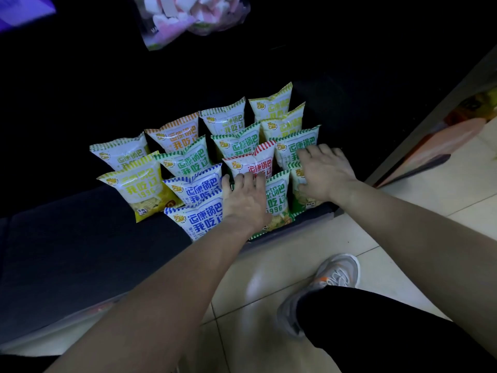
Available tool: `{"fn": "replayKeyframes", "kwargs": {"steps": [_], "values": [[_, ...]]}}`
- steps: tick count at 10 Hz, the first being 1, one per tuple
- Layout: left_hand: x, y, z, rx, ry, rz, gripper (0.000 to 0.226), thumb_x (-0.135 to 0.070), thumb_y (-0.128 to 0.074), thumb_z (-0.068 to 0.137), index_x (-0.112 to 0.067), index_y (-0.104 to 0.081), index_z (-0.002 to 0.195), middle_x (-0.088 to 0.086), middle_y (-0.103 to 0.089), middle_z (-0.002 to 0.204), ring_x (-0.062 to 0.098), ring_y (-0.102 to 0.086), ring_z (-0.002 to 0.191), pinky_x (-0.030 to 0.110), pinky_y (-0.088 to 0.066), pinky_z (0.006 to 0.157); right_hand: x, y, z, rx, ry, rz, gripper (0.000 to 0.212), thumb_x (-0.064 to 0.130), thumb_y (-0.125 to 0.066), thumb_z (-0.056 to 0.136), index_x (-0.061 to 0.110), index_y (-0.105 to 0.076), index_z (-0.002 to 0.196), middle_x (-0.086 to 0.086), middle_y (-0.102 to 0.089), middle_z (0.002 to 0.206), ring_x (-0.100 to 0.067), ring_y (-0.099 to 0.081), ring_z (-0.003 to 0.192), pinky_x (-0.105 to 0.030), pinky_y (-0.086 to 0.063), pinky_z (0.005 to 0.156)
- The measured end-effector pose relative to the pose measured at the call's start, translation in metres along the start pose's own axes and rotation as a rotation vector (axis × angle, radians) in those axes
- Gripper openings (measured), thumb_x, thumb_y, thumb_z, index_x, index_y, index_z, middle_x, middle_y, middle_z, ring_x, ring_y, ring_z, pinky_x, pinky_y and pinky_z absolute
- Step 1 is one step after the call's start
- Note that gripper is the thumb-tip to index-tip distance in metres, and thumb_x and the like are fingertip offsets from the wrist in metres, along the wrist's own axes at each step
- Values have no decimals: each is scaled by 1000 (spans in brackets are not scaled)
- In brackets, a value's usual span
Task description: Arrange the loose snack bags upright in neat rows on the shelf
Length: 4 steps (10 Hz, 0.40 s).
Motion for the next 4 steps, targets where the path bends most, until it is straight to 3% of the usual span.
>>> {"fn": "replayKeyframes", "kwargs": {"steps": [2, 4], "values": [[22, 47, -14, 22, 7, -55, 96, -71, -58, 77, -18, -24, 150, 9, -35, 150, 30, -31, 138, 54, -18, 114, 16, 42, -25, -26, -31, 39, 74, 50, -62, 85, 16, -35, 145, -10, -44, 140, -31, -40, 129, -47, -35, 104], [81, 110, -65, -8, 123, -74, 90, -71, -55, 81, -20, -28, 150, 6, -36, 152, 29, -33, 140, 53, -22, 114, 46, 106, -64, -57, -87, 92, 70, 48, -63, 86, 15, -38, 142, -11, -43, 140, -31, -39, 131, -46, -35, 104]]}}
Point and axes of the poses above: each hand's wrist, its own z-axis towards the middle knuckle, its own y-axis out of the back of the hand, x = y × z, the point moved 8 cm from there along z, towards the middle knuckle
